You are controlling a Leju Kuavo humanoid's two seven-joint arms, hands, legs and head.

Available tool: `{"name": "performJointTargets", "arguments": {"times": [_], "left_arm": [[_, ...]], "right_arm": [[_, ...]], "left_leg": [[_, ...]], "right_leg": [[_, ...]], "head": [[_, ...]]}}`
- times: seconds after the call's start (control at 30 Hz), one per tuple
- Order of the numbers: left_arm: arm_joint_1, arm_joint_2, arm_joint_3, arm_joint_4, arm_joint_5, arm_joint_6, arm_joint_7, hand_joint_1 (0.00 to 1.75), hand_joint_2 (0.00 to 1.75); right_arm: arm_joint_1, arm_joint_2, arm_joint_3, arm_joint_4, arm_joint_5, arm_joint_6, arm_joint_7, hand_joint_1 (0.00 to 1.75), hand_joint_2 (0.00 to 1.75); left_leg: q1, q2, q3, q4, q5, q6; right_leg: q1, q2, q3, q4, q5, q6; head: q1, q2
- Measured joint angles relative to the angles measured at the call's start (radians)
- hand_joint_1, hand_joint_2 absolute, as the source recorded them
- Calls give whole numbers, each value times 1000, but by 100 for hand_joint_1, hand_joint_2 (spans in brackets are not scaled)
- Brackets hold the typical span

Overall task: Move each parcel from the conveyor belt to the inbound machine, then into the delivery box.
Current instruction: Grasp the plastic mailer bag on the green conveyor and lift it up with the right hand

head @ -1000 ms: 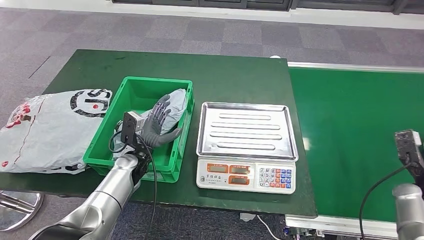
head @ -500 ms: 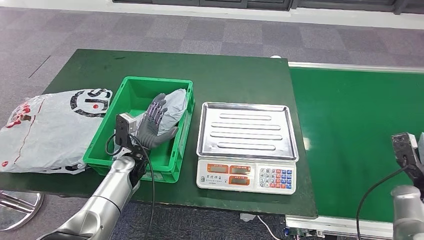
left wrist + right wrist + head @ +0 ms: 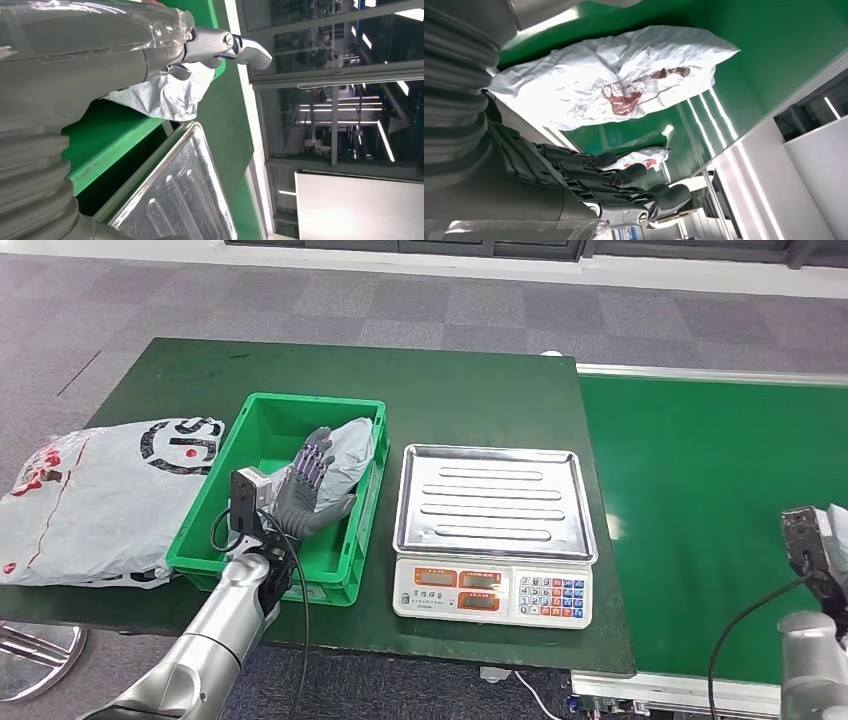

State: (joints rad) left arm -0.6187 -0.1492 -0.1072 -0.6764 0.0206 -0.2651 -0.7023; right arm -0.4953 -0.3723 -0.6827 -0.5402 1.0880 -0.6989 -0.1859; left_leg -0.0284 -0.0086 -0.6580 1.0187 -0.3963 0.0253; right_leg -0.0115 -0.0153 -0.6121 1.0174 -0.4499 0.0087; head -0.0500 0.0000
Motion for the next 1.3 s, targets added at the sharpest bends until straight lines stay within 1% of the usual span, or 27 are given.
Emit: {"name": "performJointTargets", "arguments": {"times": [0.07, 0.1, 0.2, 0.3, 0.37, 0.47, 0.57, 0.7, 0.8, 0.93, 1.0, 1.07, 1.17, 1.23, 1.3], "left_arm": [[1, 0, 0, -2, 0, -1, 0, 0, 175], [4, 0, 1, -6, 0, -1, 0, 0, 175], [20, -1, 8, -35, 2, -1, 0, 0, 175], [31, -4, 22, -54, 4, 4, -1, 0, 175], [34, -6, 29, -58, 6, 9, -1, 0, 175], [34, -9, 34, -59, 4, 26, -1, 0, 175], [40, -10, 34, -67, -15, 65, -1, 0, 175], [41, -10, 34, -70, -18, 63, -1, 0, 175], [41, -10, 34, -70, -15, 60, -1, 0, 175], [40, -9, 34, -69, -12, 60, -1, 0, 175], [37, -9, 34, -63, -10, 64, -1, 0, 175], [32, -9, 34, -54, -16, 74, 0, 0, 175], [27, -9, 34, -41, -33, 93, 0, 0, 175], [23, -8, 34, -32, -37, 98, 0, 0, 175], [17, -6, 34, -21, -36, 98, 0, 0, 175]], "right_arm": [[0, 1, -1, 0, -8, 0, -14, 0, 175], [-1, 2, -2, 0, -21, 0, -34, 0, 175], [-5, 10, -3, -4, -84, 0, -141, 0, 175], [-5, 31, -3, -33, -161, 0, -263, 0, 175], [3, 50, 0, -71, -214, 4, -316, 0, 175], [39, 83, 27, -173, -274, 14, -330, 0, 175], [76, 116, 85, -294, -284, 11, -333, 0, 175], [106, 156, 148, -430, -229, 4, -331, 0, 175], [124, 185, 155, -512, -198, 2, -378, 0, 175], [135, 208, 155, -569, -178, 1, -425, 0, 175], [135, 220, 155, -590, -129, 1, -439, 0, 175], [135, 231, 155, -603, -50, 0, -420, 0, 175], [125, 237, 155, -592, 26, 1, -327, 0, 175], [106, 225, 156, -550, 49, 18, -221, 0, 175], [83, 201, 163, -483, 63, 68, -85, 0, 175]], "left_leg": [[0, 0, 0, 0, 0, 0], [0, 0, 0, 0, 0, 0], [0, 1, 0, 0, 0, 0], [0, 1, 0, 0, 0, 0], [0, 1, 0, 0, 0, 0], [0, -1, -1, 0, 0, 0], [0, 0, -2, 0, 0, -1], [0, 2, -2, 0, -1, -1], [0, 0, -2, 0, -1, -1], [0, 0, -3, 0, -1, -1], [0, 1, -3, 0, -1, -1], [0, 1, -2, 0, -1, -1], [0, 1, -3, 0, 0, -1], [0, 1, -2, 0, 0, 0], [0, 1, -2, 0, 0, 0]], "right_leg": [[0, 0, 0, 0, 0, 0], [0, 0, 0, 0, 0, 0], [0, 1, -1, 0, 0, 0], [0, 1, -1, 0, 0, 0], [0, 1, -1, 0, 0, 0], [0, -1, -1, 0, -1, -1], [0, 1, -2, 0, -1, -1], [0, 2, -4, 0, -1, -1], [0, 1, -3, 0, -1, -1], [0, 1, -3, 0, -1, -1], [0, 1, -4, 0, -1, -1], [0, 2, -4, 0, -1, -1], [0, 1, -4, 0, -1, -1], [0, 1, -3, 0, -1, -1], [0, 1, -3, 0, -1, -1]], "head": [[0, 0], [0, 0], [0, 0], [0, 0], [0, 0], [0, 0], [0, 0], [0, 0], [0, 0], [0, 0], [0, 0], [0, 0], [0, 0], [0, 0], [0, 0]]}}
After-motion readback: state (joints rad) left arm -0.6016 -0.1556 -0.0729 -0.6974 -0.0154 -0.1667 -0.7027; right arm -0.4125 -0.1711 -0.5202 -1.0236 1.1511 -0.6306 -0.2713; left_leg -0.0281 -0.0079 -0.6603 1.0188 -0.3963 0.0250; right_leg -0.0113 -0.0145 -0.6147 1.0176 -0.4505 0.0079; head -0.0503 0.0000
